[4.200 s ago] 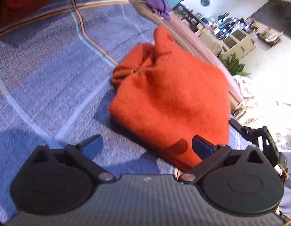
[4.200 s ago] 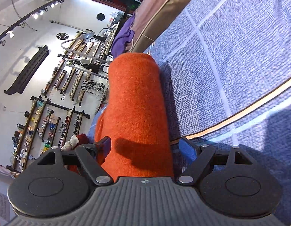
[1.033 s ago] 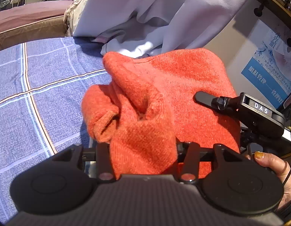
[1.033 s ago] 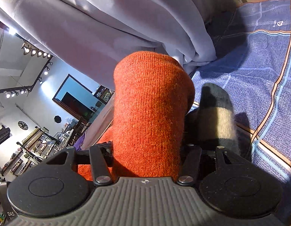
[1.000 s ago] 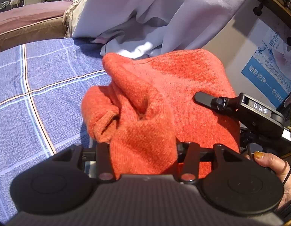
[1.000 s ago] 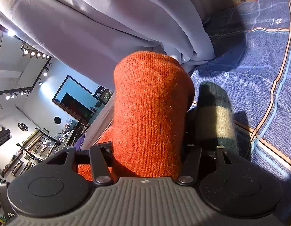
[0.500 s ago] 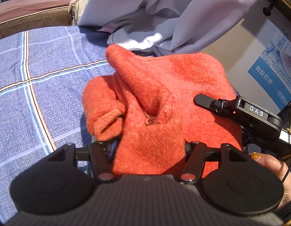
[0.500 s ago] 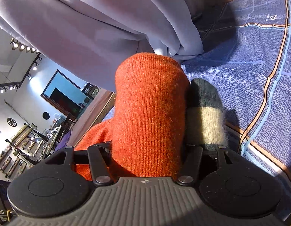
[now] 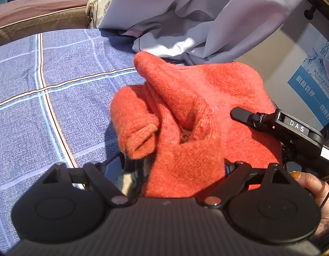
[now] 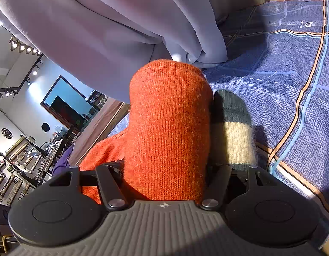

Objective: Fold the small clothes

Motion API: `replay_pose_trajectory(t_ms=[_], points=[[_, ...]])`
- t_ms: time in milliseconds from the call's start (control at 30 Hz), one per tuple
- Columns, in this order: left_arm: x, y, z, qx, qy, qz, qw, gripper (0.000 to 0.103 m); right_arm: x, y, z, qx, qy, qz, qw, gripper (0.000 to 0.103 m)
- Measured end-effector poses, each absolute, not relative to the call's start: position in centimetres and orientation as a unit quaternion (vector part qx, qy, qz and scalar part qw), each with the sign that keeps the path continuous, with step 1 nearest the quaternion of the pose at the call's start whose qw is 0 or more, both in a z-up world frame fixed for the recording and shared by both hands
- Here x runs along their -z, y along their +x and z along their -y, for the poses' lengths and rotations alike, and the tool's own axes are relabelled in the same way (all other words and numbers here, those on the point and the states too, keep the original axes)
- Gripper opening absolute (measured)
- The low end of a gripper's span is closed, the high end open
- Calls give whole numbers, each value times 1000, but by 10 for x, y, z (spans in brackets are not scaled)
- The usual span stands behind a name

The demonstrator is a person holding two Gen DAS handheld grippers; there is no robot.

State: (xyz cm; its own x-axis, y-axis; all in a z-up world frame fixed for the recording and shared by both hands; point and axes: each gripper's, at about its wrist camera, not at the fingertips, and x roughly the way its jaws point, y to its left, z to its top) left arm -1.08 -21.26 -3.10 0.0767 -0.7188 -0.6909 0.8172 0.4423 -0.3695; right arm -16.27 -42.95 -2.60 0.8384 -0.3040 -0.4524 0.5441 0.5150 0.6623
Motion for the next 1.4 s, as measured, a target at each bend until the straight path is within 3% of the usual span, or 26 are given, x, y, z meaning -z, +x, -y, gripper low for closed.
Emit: replay_pose_trajectory(t_ms=[533, 1400], points=[[23, 5, 179, 501, 42, -431, 749, 102, 11, -170, 435, 256, 420, -161, 856, 103], [-2, 8, 148, 417, 148, -373, 816, 103, -59, -179, 392, 299, 126, -323, 889, 103]])
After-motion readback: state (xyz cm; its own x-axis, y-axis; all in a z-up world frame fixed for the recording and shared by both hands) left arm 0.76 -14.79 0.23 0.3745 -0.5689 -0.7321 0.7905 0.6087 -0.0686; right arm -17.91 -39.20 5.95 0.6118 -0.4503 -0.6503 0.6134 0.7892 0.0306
